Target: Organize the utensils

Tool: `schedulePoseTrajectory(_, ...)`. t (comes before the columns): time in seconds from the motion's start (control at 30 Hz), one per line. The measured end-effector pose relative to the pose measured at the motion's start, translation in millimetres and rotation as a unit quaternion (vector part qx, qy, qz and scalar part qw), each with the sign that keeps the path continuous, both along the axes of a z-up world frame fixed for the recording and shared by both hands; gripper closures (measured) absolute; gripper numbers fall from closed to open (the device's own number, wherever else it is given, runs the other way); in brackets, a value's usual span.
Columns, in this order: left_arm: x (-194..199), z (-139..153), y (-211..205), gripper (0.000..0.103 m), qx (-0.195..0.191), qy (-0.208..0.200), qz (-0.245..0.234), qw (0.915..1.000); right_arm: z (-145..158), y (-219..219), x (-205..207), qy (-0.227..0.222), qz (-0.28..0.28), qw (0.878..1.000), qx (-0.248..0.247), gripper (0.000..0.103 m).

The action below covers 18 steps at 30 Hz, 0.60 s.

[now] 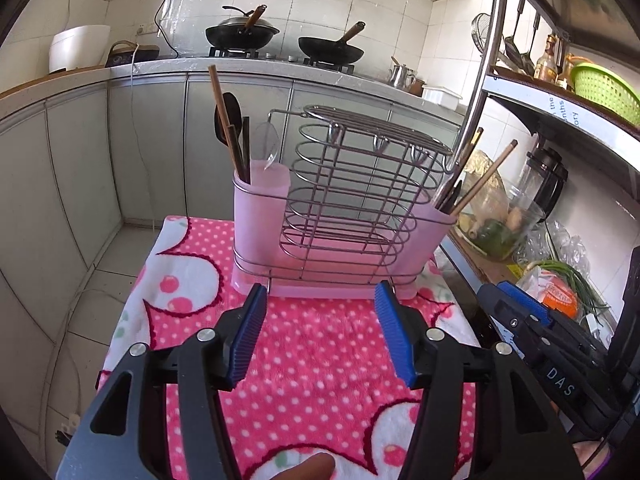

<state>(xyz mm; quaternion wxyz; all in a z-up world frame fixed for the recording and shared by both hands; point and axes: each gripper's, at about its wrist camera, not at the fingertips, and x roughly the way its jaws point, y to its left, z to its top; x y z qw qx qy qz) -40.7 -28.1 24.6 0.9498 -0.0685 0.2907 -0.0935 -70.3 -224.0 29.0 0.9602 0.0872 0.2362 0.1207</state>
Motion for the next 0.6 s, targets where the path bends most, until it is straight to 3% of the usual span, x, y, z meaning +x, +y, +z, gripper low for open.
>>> schedulePoseTrajectory(0.27, -14, -1, -7, 0.046, 0.012, 0.002, -0.001, 0.9999, 0, 4, -14, 0.002, -0.004, 1.000, -0.005, 0.068)
schedulePoseTrajectory(0.37, -17, -2, -7, 0.046, 0.016, 0.004, 0.004, 0.9999, 0, 5, -19, 0.000, -0.010, 1.000, -0.007, 0.043)
schedulePoseTrajectory(0.6, -22, -2, -6, 0.046, 0.017, 0.007, 0.014, 0.9997, 6, 10, -28, -0.010, -0.016, 1.000, -0.025, 0.041)
